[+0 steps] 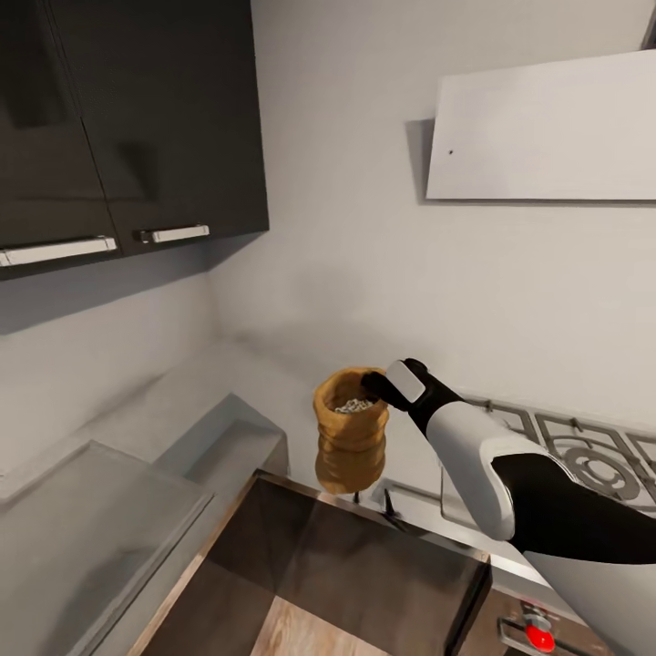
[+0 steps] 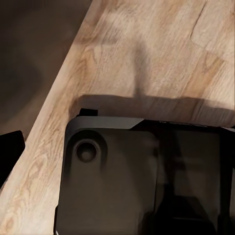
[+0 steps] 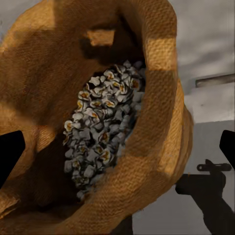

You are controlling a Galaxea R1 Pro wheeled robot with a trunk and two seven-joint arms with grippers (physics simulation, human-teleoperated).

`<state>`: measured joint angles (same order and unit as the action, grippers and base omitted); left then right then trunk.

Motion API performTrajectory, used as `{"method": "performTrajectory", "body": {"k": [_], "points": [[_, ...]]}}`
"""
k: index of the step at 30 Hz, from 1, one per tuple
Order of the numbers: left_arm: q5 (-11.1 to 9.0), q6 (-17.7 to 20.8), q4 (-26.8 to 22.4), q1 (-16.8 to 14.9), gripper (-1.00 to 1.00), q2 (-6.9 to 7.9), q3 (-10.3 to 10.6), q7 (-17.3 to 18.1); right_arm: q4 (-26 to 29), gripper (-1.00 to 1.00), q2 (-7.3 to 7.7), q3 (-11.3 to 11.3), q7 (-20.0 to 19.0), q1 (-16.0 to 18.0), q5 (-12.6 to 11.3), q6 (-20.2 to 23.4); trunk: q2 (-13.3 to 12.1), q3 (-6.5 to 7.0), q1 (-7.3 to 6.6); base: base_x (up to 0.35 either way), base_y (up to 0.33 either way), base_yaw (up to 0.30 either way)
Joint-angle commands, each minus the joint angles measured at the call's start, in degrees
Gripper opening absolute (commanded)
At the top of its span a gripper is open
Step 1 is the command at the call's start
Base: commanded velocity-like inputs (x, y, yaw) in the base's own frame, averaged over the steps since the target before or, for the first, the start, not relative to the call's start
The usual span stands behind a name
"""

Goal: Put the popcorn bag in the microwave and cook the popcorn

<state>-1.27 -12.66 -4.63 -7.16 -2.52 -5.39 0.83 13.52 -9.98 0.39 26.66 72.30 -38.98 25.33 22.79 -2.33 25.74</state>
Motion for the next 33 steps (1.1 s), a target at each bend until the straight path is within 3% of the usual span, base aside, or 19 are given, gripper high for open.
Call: {"method": "performTrajectory", "body": {"k": [1, 12, 23, 33], "points": [[-0.12, -0.17, 0.05, -0.05, 1.00, -0.02, -0.34, 0.07, 0.10, 1.00, -0.01, 0.05, 0.38, 0.04, -0.22, 0.25, 0.13, -0.14, 0.05, 0.106, 0.292, 0.000], [-0.29, -0.17, 0.06, -0.05, 1.00, -0.03, -0.37, 0.07, 0.10, 1.00, -0.01, 0.05, 0.41, -0.05, -0.23, 0.25, 0.13, -0.14, 0.05, 0.024, 0.051, -0.129], [-0.40, -0.17, 0.04, -0.05, 1.00, 0.06, -0.41, 0.06, 0.10, 1.00, -0.01, 0.05, 1.01, -0.48, -0.35, -0.42, 0.13, -0.14, 0.05, 0.000, 0.000, -0.016], [-0.40, -0.17, 0.06, 0.03, 1.00, 0.25, -0.41, 0.06, 0.10, 1.00, -0.01, 0.05, 1.38, -2.99, -0.66, -4.49, 0.13, -0.14, 0.05, 0.000, 0.000, 0.000]]}}
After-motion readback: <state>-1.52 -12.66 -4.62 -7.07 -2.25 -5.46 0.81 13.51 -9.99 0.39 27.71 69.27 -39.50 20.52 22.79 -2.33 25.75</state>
